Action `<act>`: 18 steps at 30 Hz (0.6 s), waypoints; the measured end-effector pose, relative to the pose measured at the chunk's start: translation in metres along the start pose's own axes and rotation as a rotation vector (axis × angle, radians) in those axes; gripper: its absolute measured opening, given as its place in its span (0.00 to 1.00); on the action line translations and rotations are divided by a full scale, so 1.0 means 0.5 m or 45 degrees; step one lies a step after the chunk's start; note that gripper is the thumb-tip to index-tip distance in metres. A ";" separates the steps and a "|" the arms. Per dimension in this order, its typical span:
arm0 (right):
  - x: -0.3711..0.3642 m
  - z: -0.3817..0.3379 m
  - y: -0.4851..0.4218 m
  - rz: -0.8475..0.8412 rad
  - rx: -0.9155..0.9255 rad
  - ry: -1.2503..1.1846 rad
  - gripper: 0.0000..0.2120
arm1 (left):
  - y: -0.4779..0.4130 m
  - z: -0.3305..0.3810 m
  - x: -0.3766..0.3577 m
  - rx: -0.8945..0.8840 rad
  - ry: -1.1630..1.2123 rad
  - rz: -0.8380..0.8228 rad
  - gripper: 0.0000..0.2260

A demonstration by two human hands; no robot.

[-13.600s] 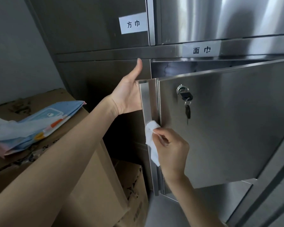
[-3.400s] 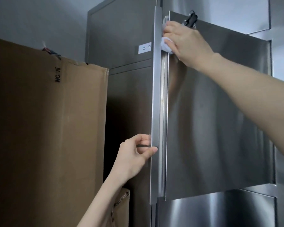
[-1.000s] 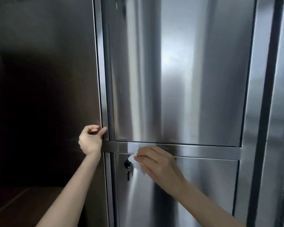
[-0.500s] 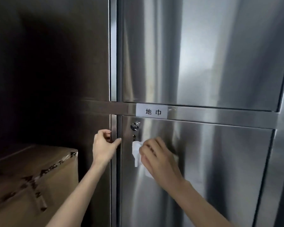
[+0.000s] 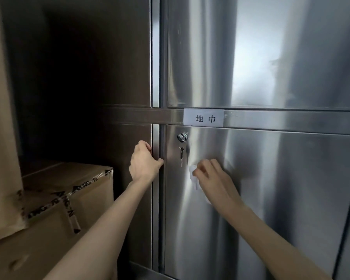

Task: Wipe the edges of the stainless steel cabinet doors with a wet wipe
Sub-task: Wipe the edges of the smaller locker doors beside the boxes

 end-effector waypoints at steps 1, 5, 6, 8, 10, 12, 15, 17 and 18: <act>-0.007 0.005 0.005 -0.027 0.010 0.031 0.13 | 0.002 0.002 -0.001 -0.002 -0.029 0.005 0.19; -0.030 0.014 0.024 -0.095 0.047 0.092 0.13 | 0.014 0.008 -0.007 -0.031 -0.114 0.073 0.20; -0.027 0.012 0.026 -0.083 0.051 0.080 0.13 | 0.017 0.007 -0.007 -0.030 -0.105 0.087 0.19; -0.018 0.006 0.028 -0.086 0.046 0.047 0.12 | 0.019 0.001 -0.006 -0.025 -0.062 0.083 0.19; -0.004 -0.001 0.027 -0.074 0.049 0.032 0.10 | 0.023 -0.014 0.000 -0.002 0.006 0.057 0.17; 0.012 -0.007 0.025 -0.071 -0.008 -0.064 0.09 | 0.030 -0.030 0.017 0.027 0.092 0.052 0.15; 0.040 -0.018 0.022 -0.016 -0.159 -0.274 0.08 | 0.053 -0.048 0.045 0.034 0.227 0.053 0.16; 0.070 -0.041 0.019 0.136 -0.202 -0.375 0.09 | 0.075 -0.061 0.068 0.038 0.356 0.048 0.15; 0.084 -0.056 0.018 0.207 -0.215 -0.411 0.09 | 0.087 -0.067 0.081 0.034 0.414 0.040 0.14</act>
Point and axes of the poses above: each hand's wrist, its own y-axis away from the middle knuckle, its own x-axis out of the back of the hand, z = x × y, the point moved 8 cm from there along -y, towards the middle knuckle, and after that the axes turned 11 degrees about x, right-handed, at the moved point
